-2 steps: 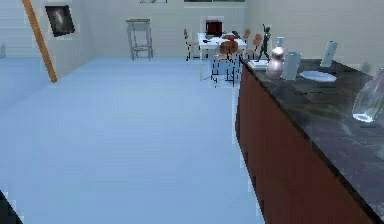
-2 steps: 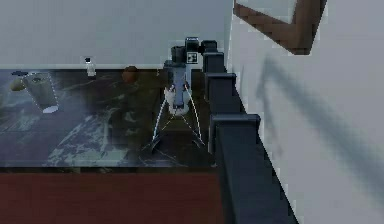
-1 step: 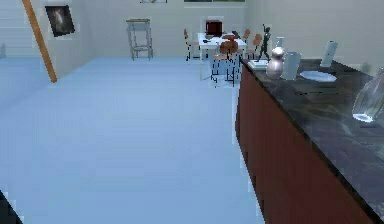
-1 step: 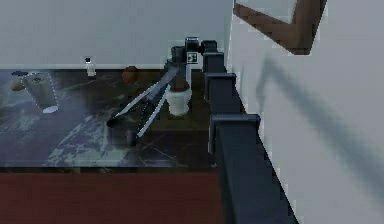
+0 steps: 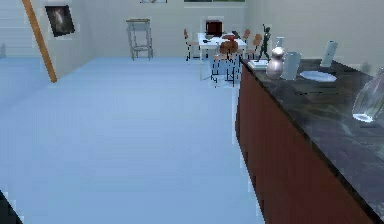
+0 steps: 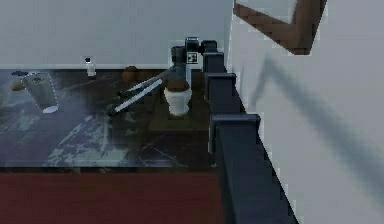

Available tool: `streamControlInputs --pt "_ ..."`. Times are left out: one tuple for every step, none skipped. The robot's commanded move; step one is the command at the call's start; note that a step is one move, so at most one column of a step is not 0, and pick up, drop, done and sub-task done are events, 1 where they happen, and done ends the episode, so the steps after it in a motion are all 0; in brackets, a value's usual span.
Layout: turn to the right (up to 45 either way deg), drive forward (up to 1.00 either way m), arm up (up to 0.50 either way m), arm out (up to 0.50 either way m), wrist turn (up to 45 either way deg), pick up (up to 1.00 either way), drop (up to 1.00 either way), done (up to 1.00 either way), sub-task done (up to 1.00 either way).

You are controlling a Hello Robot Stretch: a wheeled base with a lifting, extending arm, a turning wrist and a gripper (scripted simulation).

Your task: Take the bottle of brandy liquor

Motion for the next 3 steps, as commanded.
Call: streamControlInputs --pt "0.0 0.0 0.0 0.0 45.0 0.0 0.0 0.0 0.0" --pt "0.0 0.0 0.0 0.0 42.0 0.0 0.0 0.0 0.0" --pt "0.0 0.0 0.0 0.0 0.0 1.0 0.0 0.0 0.0"
